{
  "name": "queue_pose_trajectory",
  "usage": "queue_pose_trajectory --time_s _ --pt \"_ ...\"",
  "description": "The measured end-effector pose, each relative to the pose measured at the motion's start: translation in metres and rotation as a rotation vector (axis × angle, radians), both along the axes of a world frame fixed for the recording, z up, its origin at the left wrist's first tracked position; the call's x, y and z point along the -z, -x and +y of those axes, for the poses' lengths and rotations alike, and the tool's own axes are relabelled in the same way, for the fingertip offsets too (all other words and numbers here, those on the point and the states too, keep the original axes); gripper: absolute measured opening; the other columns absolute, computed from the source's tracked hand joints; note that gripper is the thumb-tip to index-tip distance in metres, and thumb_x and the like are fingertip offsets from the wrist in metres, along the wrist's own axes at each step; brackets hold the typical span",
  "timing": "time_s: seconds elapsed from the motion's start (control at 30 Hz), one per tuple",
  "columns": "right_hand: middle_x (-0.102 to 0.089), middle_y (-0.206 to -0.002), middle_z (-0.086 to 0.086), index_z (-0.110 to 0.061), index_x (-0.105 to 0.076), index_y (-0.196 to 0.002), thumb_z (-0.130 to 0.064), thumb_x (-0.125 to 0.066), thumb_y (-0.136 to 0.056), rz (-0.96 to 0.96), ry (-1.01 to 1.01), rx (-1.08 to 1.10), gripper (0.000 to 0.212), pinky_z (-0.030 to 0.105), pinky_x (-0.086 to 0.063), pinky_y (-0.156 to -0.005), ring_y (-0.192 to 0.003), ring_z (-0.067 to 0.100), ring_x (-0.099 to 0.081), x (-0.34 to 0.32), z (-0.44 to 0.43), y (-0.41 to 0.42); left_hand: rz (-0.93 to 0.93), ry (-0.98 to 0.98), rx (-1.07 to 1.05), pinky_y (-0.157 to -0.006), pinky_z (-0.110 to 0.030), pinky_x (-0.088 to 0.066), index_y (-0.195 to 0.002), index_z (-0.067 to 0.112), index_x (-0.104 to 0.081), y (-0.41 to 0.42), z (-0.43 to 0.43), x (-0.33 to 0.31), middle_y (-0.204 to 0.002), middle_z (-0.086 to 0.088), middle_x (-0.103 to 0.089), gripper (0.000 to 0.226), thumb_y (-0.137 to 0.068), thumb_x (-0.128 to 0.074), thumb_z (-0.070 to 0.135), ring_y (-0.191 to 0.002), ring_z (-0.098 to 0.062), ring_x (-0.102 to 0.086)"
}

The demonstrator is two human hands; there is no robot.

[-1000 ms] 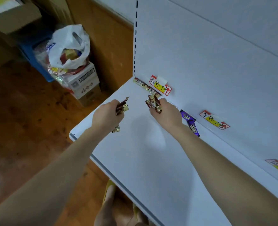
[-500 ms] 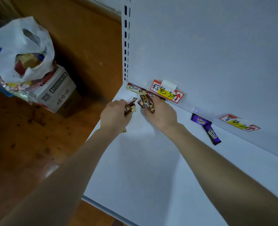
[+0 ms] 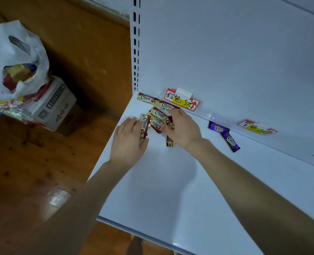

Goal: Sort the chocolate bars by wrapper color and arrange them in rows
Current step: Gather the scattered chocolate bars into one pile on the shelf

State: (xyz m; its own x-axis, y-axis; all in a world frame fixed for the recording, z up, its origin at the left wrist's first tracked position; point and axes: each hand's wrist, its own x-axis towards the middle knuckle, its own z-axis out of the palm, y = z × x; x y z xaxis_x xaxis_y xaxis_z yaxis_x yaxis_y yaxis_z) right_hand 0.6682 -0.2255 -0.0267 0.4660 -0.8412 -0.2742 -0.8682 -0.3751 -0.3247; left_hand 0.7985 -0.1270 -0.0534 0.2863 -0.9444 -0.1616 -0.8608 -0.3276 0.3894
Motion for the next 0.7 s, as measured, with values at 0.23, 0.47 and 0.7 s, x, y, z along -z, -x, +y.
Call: queue_pose_trajectory --time_s 0.23,0.47,0.7 --pt "-0.049 -0.133 0.01 -0.01 -0.045 -0.132 -0.03 -0.047 -0.094 0.046 0.011 0.114 0.043 0.036 -0.038 -0.097 -0.123 0.027 -0.041 -0.028 0.027 0.074 -0.038 0.308 0.36 -0.077 -0.043 -0.054 -0.093 -0.001 -0.07 0.048 0.027 -0.025 -0.09 -0.017 -0.069 0.035 -0.063 -0.084 0.01 -0.085 -0.034 -0.067" --pt "-0.047 -0.135 0.009 -0.01 -0.044 -0.133 -0.03 -0.047 -0.094 0.106 0.023 0.465 0.043 0.034 -0.033 -0.1 -0.126 0.026 -0.037 -0.062 0.061 0.208 0.054 0.404 0.637 -0.07 -0.038 -0.055 -0.086 -0.002 -0.069 0.133 0.015 -0.056 -0.079 -0.014 -0.069 0.024 -0.067 -0.074 0.012 -0.072 -0.03 -0.068" --pt "-0.046 -0.136 0.009 -0.009 -0.041 -0.135 -0.031 -0.046 -0.095 0.146 0.045 0.695 0.046 0.035 -0.035 -0.099 -0.126 0.025 -0.039 -0.087 0.101 0.319 0.074 0.377 0.856 -0.066 -0.031 -0.055 -0.085 0.003 -0.071 0.232 0.014 -0.078 -0.076 -0.008 -0.069 0.037 -0.078 -0.045 0.028 -0.068 -0.026 -0.067"
